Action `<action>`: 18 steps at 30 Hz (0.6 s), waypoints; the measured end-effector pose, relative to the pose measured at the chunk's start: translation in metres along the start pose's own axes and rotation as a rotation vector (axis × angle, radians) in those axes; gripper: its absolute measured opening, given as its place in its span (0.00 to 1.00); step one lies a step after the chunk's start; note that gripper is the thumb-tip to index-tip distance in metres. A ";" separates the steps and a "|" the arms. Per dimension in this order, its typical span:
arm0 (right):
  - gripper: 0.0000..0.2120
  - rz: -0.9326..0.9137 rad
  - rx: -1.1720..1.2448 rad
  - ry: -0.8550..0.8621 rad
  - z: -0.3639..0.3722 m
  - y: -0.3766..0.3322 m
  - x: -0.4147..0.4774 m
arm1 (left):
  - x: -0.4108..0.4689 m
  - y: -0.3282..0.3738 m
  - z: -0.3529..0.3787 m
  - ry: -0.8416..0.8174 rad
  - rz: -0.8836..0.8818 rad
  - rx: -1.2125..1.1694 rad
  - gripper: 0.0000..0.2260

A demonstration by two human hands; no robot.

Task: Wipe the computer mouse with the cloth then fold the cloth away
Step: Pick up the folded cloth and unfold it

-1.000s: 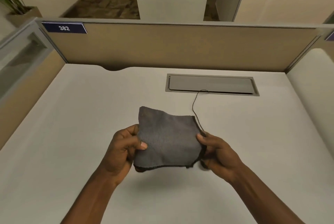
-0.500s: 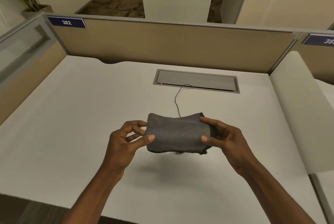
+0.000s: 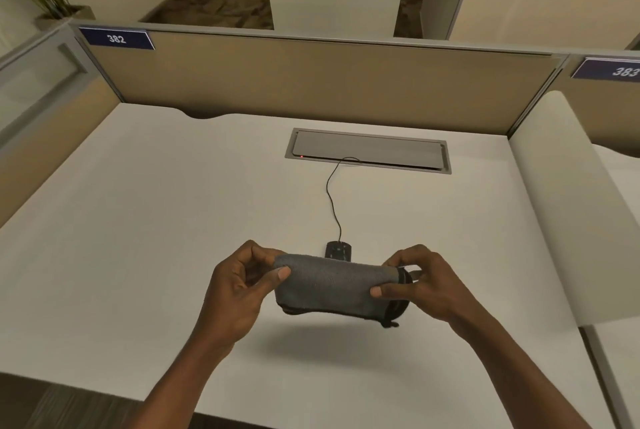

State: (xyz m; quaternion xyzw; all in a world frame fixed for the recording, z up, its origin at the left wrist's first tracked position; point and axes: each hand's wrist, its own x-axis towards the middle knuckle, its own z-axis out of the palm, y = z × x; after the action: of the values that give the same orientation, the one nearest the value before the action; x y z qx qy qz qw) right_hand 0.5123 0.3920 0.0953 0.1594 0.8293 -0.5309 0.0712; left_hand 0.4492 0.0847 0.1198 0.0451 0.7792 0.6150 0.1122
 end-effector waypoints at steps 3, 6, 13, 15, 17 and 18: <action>0.19 -0.010 -0.057 -0.170 -0.002 -0.002 0.004 | 0.012 -0.003 0.003 -0.006 0.002 0.025 0.05; 0.17 -0.088 -0.004 -0.316 0.010 -0.014 0.005 | 0.025 -0.003 0.002 -0.065 0.007 -0.003 0.07; 0.31 -0.157 0.162 -0.231 0.086 -0.037 0.007 | 0.045 -0.013 0.001 -0.357 0.010 0.013 0.07; 0.28 -0.155 0.180 -0.155 0.103 -0.037 0.006 | 0.053 -0.019 -0.001 -0.381 0.017 0.010 0.09; 0.24 -0.115 0.198 -0.077 0.113 -0.037 0.003 | 0.062 -0.026 -0.004 -0.411 0.019 0.011 0.10; 0.23 -0.101 0.192 -0.038 0.115 -0.037 0.002 | 0.066 -0.030 -0.005 -0.427 0.016 0.009 0.10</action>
State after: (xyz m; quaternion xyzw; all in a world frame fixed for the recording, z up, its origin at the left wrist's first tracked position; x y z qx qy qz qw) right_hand 0.4922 0.2740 0.0773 0.1136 0.7800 -0.6138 0.0443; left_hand 0.3862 0.0861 0.0836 0.1810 0.7402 0.5888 0.2696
